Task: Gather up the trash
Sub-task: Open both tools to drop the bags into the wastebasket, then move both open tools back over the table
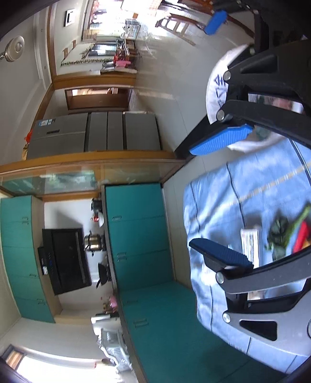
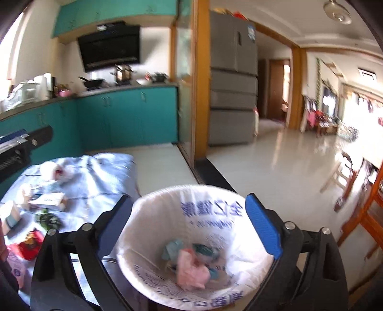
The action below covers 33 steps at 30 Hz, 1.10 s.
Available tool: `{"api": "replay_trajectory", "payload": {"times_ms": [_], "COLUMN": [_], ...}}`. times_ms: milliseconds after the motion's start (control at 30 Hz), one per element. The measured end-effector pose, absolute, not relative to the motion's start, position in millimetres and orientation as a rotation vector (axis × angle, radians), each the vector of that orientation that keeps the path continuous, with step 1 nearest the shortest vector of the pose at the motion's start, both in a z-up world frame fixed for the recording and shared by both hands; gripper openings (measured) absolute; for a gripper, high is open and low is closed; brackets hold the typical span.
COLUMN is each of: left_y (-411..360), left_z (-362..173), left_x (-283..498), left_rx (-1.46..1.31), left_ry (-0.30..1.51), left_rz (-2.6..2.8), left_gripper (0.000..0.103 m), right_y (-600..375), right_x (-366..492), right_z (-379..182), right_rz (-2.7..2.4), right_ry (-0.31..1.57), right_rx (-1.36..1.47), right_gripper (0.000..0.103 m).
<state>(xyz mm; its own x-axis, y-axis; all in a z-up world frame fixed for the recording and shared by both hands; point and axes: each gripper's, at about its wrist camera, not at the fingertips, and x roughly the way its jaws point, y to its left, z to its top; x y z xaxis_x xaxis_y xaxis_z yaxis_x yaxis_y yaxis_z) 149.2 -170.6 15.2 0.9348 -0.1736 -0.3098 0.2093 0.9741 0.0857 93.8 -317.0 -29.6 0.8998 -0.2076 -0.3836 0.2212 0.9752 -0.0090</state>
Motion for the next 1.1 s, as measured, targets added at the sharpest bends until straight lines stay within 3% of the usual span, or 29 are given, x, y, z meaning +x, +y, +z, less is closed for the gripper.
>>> {"api": "replay_trajectory", "payload": {"times_ms": [567,1100], "left_y": [-49.6,44.7], "left_z": [47.3,-2.6], "left_x": [118.2,146.0], "left_rx": [0.124,0.139], "left_ry": [0.245,0.405], "left_rz": [-0.003,0.148], "left_gripper": [0.079,0.087], "right_y": [-194.9,-74.7], "right_x": [112.4,116.2], "right_z": [-27.2,-67.3], "right_rz": [0.12,0.61], "right_ry": [0.384,0.554], "right_rx": [-0.125,-0.25], "right_gripper": [0.096,0.096]}}
